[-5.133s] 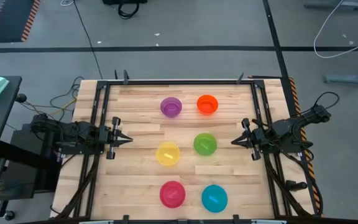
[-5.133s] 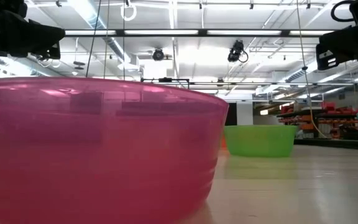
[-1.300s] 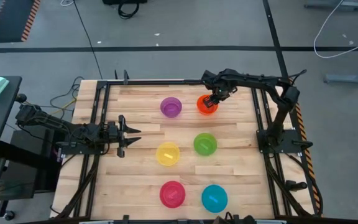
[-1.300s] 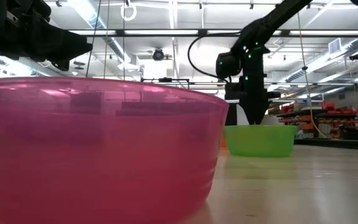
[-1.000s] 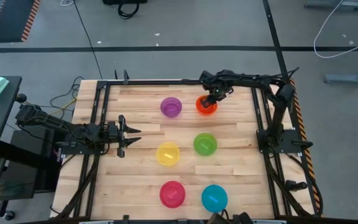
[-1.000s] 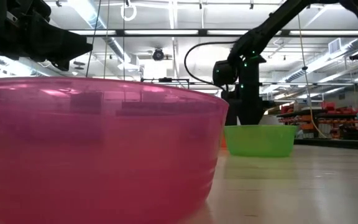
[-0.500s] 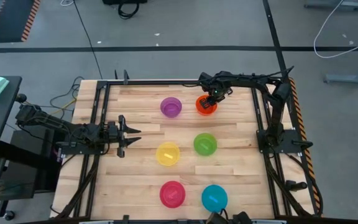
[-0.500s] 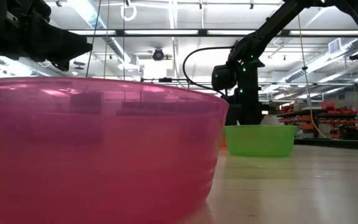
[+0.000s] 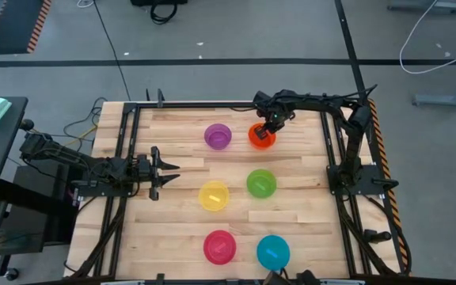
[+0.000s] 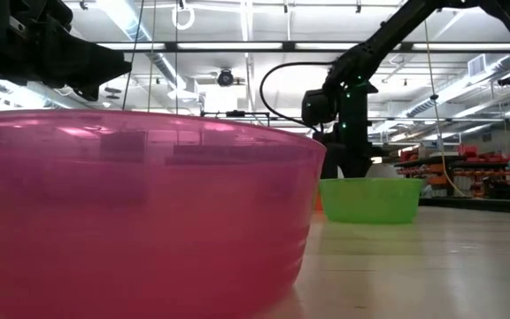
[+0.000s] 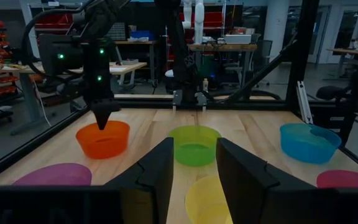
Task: Nest bowls inside each other
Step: Stack the orange bowl on top of the green bowl
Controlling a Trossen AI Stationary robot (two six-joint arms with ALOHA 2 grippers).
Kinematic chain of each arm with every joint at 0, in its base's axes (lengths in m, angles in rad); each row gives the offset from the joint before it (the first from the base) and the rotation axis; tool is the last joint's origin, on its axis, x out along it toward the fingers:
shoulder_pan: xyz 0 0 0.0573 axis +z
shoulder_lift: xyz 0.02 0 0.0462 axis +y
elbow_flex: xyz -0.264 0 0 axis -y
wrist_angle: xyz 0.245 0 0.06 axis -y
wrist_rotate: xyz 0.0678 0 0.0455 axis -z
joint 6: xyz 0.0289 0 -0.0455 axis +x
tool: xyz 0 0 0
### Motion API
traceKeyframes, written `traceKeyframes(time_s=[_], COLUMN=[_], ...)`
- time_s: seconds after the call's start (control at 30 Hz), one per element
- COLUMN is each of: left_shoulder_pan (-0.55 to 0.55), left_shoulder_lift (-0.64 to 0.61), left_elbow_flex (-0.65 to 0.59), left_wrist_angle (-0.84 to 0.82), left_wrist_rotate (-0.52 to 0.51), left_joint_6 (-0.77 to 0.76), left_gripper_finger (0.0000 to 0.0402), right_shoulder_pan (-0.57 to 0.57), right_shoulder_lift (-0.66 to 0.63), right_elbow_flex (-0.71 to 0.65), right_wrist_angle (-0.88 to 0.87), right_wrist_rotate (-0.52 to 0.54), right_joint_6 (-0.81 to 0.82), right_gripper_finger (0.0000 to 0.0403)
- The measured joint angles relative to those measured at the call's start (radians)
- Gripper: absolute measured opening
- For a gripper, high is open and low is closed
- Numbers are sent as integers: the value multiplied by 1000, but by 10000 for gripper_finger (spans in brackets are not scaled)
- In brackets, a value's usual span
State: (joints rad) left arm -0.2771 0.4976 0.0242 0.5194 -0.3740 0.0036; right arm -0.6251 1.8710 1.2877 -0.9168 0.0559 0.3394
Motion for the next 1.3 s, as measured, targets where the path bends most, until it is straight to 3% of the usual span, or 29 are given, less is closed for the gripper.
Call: traceKeyframes(time_s=[0.23,0.47,0.77,1.1,1.3], left_shoulder_pan=[0,0,0,0,0], left_shoulder_lift=[0,0,0,0,0], left_elbow_flex=[0,0,0,0,0], left_wrist_angle=[0,-1,-1,-23,-24], left_wrist_rotate=[0,0,0,0,0], left_joint_6=[1,1,0,-26,-45], left_gripper_finger=[134,127,127,118,119], right_shoulder_pan=[26,91,294,549,582], right_shoulder_lift=[-67,-219,-396,-357,-275], right_elbow_flex=[-1,-2,-2,-2,-2], right_wrist_angle=[-36,-113,-178,-193,-197], right_wrist_rotate=[-9,-12,-13,-61,-63], right_joint_6=[-12,9,132,249,263], right_gripper_finger=[3,2,0,0,0])
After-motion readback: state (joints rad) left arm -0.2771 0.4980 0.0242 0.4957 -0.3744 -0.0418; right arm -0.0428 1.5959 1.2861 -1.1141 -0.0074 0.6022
